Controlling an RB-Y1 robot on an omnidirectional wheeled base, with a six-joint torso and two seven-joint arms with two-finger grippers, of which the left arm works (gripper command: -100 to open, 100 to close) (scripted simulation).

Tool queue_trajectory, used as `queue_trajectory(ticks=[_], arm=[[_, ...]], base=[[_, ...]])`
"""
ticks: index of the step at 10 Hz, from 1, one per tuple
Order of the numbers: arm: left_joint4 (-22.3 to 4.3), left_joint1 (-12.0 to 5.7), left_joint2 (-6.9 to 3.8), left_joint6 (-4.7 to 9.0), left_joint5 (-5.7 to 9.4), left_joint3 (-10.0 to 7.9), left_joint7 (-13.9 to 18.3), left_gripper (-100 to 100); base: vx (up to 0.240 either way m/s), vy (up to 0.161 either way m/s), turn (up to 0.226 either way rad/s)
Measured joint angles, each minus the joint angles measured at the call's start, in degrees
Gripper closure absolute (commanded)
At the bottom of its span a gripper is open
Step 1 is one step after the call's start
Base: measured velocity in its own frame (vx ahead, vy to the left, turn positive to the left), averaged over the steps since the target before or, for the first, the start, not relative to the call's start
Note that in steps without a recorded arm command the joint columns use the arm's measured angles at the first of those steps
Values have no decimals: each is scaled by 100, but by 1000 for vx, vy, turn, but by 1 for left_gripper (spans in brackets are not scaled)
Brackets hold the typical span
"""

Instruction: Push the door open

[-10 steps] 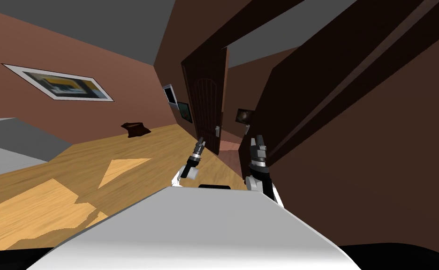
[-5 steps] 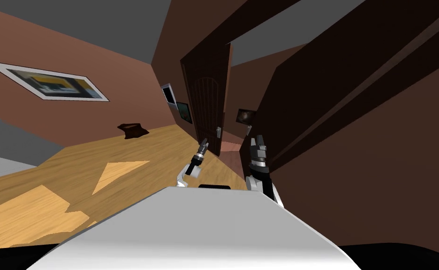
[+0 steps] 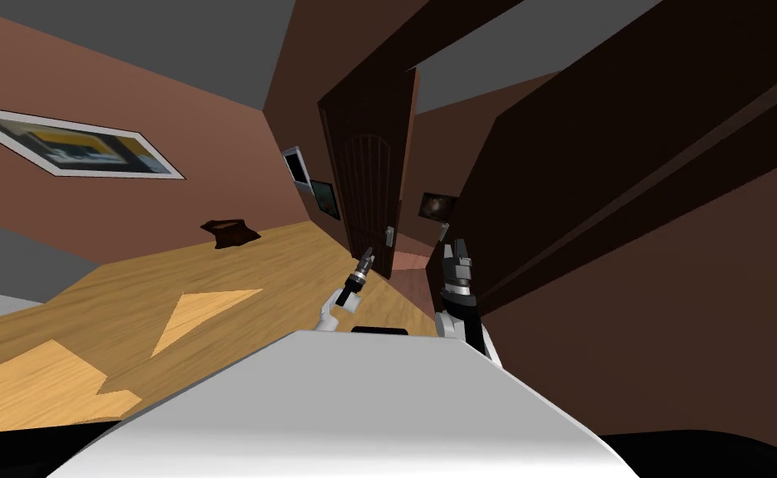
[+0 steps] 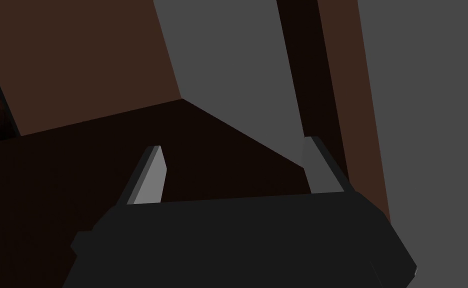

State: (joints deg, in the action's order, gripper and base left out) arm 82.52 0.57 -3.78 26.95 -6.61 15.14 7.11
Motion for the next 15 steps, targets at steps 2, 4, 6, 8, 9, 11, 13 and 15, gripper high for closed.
queue_trajectory(ticks=[2,4,6,8,9,11,13,15], arm=[[-333,-216,17,-27,-15,65,70,-100],[-673,-429,53,-96,-49,189,157,-100],[-962,-617,90,-150,-70,266,226,-100],[-1142,-739,100,-207,-92,355,296,-100],[-1297,-845,151,-238,-105,383,313,-100],[-1701,-1079,192,-213,-118,453,386,-100],[-1910,-1210,245,-281,-145,544,453,-100],[-2110,-1364,302,-360,-168,631,513,-100]], base=[[120,114,-39],[116,118,-27],[93,113,-22],[85,90,-21],[81,87,-24],[126,127,-33],[100,90,-16],[109,102,-25]])
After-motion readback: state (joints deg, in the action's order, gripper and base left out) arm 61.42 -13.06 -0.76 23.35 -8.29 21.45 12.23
